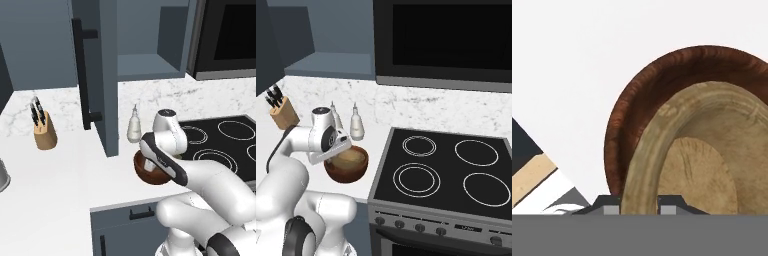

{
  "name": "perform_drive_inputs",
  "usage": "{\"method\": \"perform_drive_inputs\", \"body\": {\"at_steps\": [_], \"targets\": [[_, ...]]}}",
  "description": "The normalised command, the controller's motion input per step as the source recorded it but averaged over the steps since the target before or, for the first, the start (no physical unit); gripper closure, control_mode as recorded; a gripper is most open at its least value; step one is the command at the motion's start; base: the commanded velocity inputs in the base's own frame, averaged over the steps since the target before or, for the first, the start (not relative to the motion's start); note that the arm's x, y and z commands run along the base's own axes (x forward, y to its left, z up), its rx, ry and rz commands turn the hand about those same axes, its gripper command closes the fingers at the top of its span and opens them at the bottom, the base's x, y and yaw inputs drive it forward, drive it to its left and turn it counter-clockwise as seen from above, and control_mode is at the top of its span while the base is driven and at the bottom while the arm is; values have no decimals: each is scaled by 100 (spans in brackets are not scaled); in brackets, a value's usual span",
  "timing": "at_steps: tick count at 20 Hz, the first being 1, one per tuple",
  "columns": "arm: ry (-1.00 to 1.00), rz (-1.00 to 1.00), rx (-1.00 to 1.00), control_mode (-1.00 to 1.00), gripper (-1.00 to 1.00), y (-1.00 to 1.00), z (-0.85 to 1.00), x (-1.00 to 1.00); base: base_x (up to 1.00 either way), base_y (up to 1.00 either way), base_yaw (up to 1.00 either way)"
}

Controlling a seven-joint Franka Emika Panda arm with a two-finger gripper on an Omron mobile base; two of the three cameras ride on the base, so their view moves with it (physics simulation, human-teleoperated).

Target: Pick up the bowls on the counter and stack them on top of one another in the open cabinet. Place the smaller bowl on top of the larger bowl.

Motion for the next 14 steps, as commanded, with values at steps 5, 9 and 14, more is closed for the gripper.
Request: {"method": "perform_drive_inputs", "body": {"at_steps": [5, 9, 14], "targets": [[-4, 0, 0, -100, 100, 10, -15, 1, 0, 0, 0], [-4, 0, 0, -100, 100, 11, 0, 1, 0, 0, 0], [0, 0, 0, -100, 100, 4, -1, 21, 0, 0, 0]]}}
